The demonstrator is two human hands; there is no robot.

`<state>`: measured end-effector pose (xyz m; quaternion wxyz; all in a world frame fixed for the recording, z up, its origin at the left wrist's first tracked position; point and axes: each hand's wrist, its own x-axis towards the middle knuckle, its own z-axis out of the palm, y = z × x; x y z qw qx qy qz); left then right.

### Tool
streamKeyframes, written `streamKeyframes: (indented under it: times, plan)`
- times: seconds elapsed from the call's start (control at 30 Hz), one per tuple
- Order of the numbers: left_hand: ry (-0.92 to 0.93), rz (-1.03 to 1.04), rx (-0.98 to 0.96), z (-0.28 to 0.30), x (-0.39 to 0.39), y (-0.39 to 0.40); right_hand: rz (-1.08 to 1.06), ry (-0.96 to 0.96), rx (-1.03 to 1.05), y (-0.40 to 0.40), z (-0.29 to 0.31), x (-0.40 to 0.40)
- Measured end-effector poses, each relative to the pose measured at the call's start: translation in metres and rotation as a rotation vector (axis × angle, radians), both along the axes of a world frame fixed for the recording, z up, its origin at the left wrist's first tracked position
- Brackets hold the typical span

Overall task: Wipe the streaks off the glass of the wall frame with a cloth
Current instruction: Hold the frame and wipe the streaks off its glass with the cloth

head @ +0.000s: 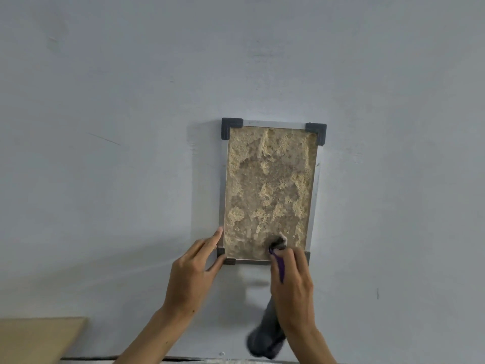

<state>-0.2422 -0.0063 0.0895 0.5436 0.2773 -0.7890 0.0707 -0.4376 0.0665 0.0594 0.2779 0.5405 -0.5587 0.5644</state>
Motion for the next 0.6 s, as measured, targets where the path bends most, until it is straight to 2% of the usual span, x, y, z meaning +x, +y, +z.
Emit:
streamKeyframes:
  times: [0.13,0.23,0.3,0.4,0.6]
  plan:
    - [0.137,-0.075,0.182,0.003,0.003,0.002,0.059,0.091,0.027,-0.012,0.006,0.037]
    - [0.196,-0.092,0.287,0.007,0.005,0.001,0.113,0.241,0.07,-0.008,0.014,0.038]
    - [0.216,-0.111,0.338,0.009,0.006,0.0,0.15,0.263,0.084,-0.005,0.017,0.03]
    - [0.225,-0.139,0.384,0.015,0.007,0.001,0.203,0.2,0.129,-0.012,0.02,0.029]
    - [0.229,-0.122,0.412,0.022,0.005,-0.001,0.165,0.378,0.278,-0.01,0.019,0.016]
